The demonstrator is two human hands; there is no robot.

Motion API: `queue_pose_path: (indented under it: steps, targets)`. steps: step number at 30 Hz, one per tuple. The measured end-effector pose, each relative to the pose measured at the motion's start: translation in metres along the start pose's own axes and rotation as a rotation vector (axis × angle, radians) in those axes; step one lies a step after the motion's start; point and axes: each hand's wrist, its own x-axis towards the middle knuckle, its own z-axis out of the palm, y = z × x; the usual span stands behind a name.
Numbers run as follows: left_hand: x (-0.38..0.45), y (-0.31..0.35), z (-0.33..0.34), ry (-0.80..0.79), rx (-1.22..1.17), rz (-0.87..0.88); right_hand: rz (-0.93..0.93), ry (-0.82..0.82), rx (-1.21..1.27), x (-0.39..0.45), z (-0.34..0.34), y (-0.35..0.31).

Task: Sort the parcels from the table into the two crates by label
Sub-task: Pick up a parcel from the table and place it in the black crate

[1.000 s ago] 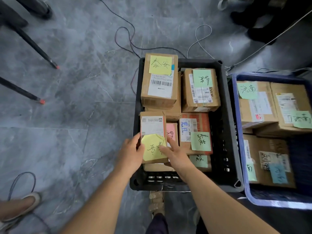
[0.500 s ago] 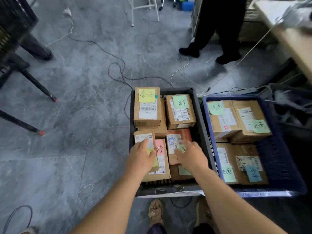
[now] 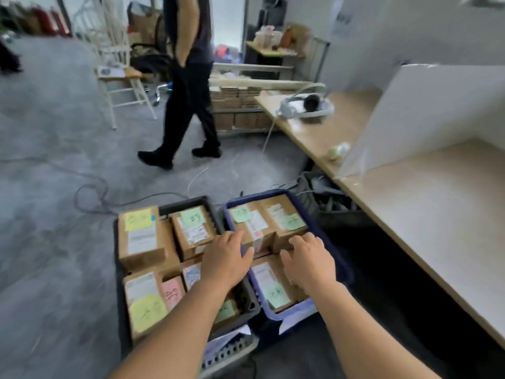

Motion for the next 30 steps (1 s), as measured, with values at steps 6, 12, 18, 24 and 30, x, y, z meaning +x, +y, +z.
queue_pose_path:
  steps: [6,12,18,24,30]
  targets:
    - [-0.013,0.121,0.025,-0.030,0.035,0.192,0.127,0.167,0.025,-0.058,-0.042,0.107]
    - [-0.050,0.236,0.066,-0.070,0.047,0.363,0.275,0.266,0.089,-0.130,-0.063,0.214]
    - [-0.094,0.334,0.109,-0.074,0.061,0.483,0.388,0.322,0.110,-0.191,-0.077,0.309]
    - [-0.141,0.418,0.157,-0.135,0.045,0.614,0.544,0.355,0.122,-0.248,-0.080,0.388]
    - [-0.175,0.482,0.196,-0.222,0.078,0.771,0.723,0.344,0.157,-0.300,-0.070,0.453]
